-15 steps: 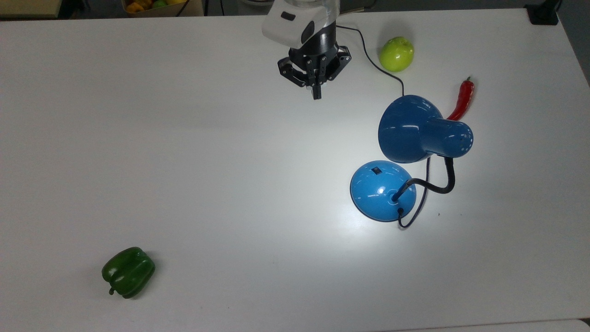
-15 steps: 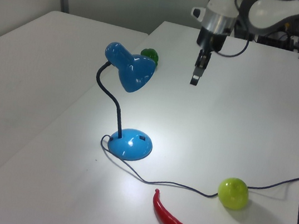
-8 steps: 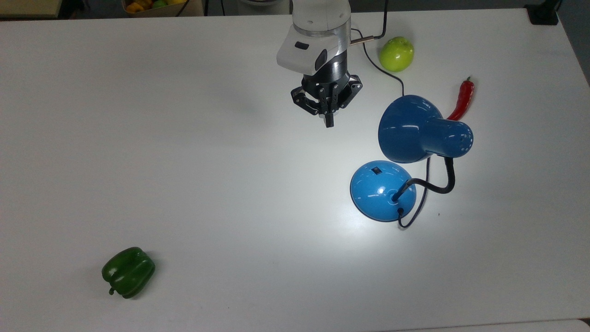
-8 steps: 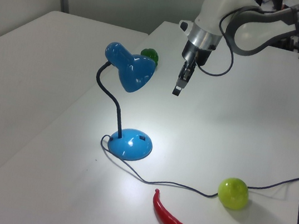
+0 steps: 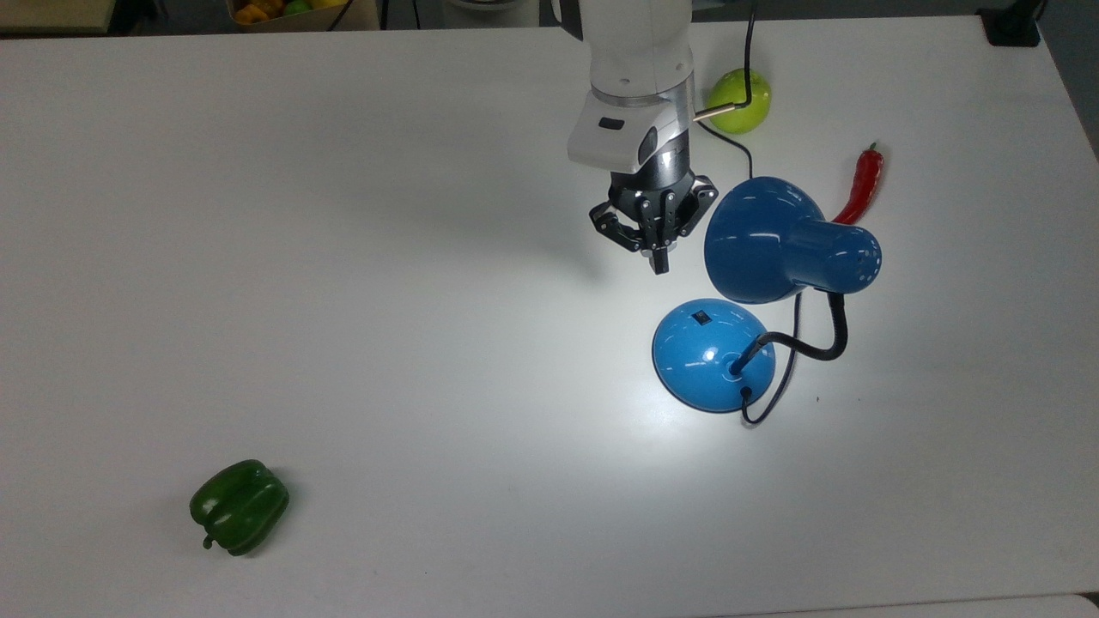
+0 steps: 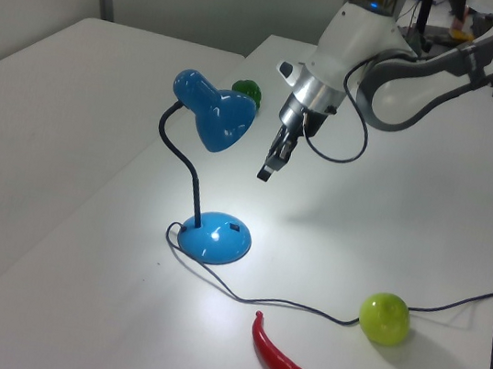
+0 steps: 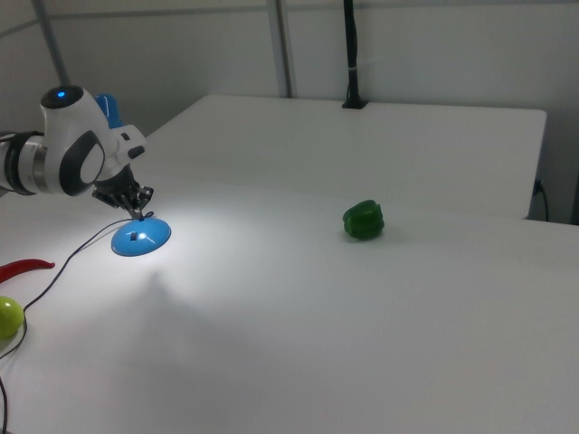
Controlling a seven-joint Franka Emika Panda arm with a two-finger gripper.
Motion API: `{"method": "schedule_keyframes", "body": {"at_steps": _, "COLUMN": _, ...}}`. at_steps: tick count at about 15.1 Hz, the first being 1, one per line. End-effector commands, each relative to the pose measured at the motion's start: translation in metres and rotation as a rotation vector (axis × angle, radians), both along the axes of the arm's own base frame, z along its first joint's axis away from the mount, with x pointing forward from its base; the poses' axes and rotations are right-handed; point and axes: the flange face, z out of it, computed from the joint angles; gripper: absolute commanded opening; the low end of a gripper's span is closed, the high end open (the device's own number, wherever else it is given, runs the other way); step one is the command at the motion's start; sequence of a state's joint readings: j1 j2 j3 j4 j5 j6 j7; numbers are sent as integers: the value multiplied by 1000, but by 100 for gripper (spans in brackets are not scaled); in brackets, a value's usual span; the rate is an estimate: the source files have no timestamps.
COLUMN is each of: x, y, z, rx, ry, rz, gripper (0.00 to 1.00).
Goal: Turn off lamp
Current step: 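Move the closed gripper toward the blue lamp's round base, then lower the gripper onto the switch on the blue lamp base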
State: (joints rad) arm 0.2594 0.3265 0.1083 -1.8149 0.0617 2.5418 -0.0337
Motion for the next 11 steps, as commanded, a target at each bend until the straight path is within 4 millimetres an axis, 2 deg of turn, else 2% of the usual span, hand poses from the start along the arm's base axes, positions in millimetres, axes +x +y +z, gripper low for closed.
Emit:
{"method": "schedule_keyframes", "body": {"at_steps": 1, "x": -4, "y": 22, "z": -16, "rx": 21, "ry": -24, "rz": 24, "gripper": 0}}
{"method": "schedule_keyframes", "body": {"at_steps": 7, "x": 0, "y": 33, "z": -45, "rx": 30, "ry": -54, "rz": 35, "gripper": 0}}
{"method": "schedule_keyframes", "body": {"at_steps": 11, "x": 0, "y": 38, "z": -56, "rx": 23, "ry": -67, "rz": 53, "gripper": 0}}
